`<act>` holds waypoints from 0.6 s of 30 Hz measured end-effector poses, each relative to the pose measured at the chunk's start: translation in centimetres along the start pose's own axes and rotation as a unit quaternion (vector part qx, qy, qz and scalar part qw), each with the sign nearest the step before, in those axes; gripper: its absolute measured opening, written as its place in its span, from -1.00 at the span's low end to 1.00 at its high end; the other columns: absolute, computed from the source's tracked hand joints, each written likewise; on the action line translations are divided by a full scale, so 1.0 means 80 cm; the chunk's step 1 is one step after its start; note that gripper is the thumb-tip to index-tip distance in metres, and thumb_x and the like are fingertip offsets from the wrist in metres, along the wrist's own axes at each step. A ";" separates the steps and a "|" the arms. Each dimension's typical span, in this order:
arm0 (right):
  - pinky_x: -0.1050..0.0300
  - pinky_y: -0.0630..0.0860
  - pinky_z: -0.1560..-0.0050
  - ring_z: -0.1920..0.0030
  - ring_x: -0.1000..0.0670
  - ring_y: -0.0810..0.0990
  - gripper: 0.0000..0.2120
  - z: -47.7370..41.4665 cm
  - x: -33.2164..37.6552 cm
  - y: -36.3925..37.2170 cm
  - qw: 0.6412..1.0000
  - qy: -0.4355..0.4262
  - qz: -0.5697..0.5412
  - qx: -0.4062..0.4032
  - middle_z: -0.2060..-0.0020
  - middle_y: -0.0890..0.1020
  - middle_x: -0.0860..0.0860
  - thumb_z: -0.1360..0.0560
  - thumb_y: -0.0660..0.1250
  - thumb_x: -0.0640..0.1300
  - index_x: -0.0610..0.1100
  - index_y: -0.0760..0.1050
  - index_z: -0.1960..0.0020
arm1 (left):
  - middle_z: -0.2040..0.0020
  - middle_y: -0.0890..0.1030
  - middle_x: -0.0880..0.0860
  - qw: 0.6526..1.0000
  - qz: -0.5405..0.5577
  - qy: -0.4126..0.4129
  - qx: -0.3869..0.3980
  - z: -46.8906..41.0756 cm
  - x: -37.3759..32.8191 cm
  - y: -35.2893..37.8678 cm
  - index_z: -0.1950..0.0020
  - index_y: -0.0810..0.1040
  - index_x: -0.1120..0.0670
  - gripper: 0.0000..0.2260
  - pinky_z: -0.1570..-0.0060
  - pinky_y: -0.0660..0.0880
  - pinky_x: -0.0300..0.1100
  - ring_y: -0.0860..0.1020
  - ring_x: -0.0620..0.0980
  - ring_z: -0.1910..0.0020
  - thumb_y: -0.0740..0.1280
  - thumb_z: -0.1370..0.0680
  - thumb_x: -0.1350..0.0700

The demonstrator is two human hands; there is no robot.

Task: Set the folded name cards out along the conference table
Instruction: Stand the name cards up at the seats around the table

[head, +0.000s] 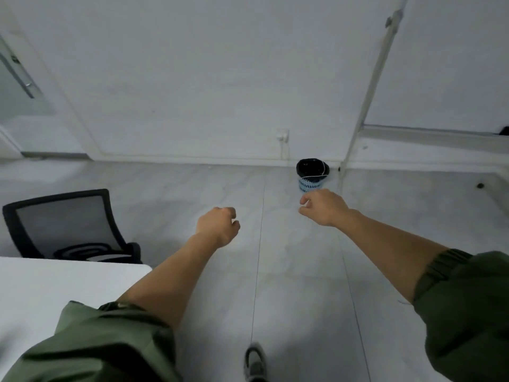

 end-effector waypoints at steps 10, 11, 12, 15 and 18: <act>0.01 0.50 -0.17 -0.17 -0.08 0.57 -0.65 -0.304 0.084 -0.046 0.999 -0.038 -0.012 0.007 -0.15 0.63 -0.02 -0.55 0.32 0.07 -0.06 0.53 -0.26 | -0.19 0.55 0.12 0.998 0.003 -0.056 -0.022 -0.278 0.105 -0.090 -0.31 0.46 0.03 -0.68 -0.04 0.41 -0.10 0.49 0.12 -0.21 0.18 -0.59 -0.03; 0.02 0.50 -0.17 -0.17 -0.07 0.56 -0.66 -0.329 0.093 -0.056 0.999 -0.046 -0.011 0.005 -0.14 0.64 -0.02 -0.55 0.31 0.07 -0.06 0.53 -0.26 | -0.19 0.56 0.12 0.998 0.001 -0.055 -0.025 -0.302 0.110 -0.102 -0.31 0.46 0.03 -0.68 -0.04 0.41 -0.10 0.49 0.11 -0.21 0.18 -0.60 -0.03; 0.03 0.50 -0.16 -0.17 -0.07 0.56 -0.66 -0.348 0.099 -0.063 0.999 -0.051 -0.009 0.004 -0.14 0.64 -0.01 -0.55 0.31 0.07 -0.06 0.53 -0.25 | -0.19 0.56 0.11 0.998 -0.001 -0.056 -0.025 -0.318 0.113 -0.109 -0.32 0.46 0.02 -0.67 -0.04 0.40 -0.10 0.49 0.11 -0.20 0.18 -0.59 -0.03; 0.01 0.50 -0.17 -0.16 -0.06 0.56 -0.66 -0.427 0.117 -0.075 0.998 -0.061 -0.006 0.003 -0.15 0.63 -0.01 -0.54 0.31 0.08 -0.04 0.53 -0.25 | -0.23 0.53 0.13 0.997 0.004 -0.067 -0.026 -0.381 0.131 -0.125 -0.34 0.45 0.02 -0.66 -0.08 0.41 -0.09 0.50 0.13 -0.20 0.18 -0.60 -0.04; 0.00 0.50 -0.18 -0.16 -0.06 0.55 -0.66 -0.518 0.138 -0.077 0.997 -0.077 0.001 0.017 -0.18 0.61 -0.02 -0.54 0.30 0.08 -0.03 0.52 -0.26 | -0.24 0.51 0.14 0.996 0.006 -0.081 -0.022 -0.455 0.155 -0.135 -0.35 0.44 0.02 -0.66 -0.10 0.41 -0.08 0.49 0.13 -0.21 0.18 -0.60 -0.05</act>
Point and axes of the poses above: each hand's wrist, its own z-axis away from the middle knuckle, its own y-axis out of the palm, x = y × z, the point moved 5 cm from there along -z, towards the middle knuckle
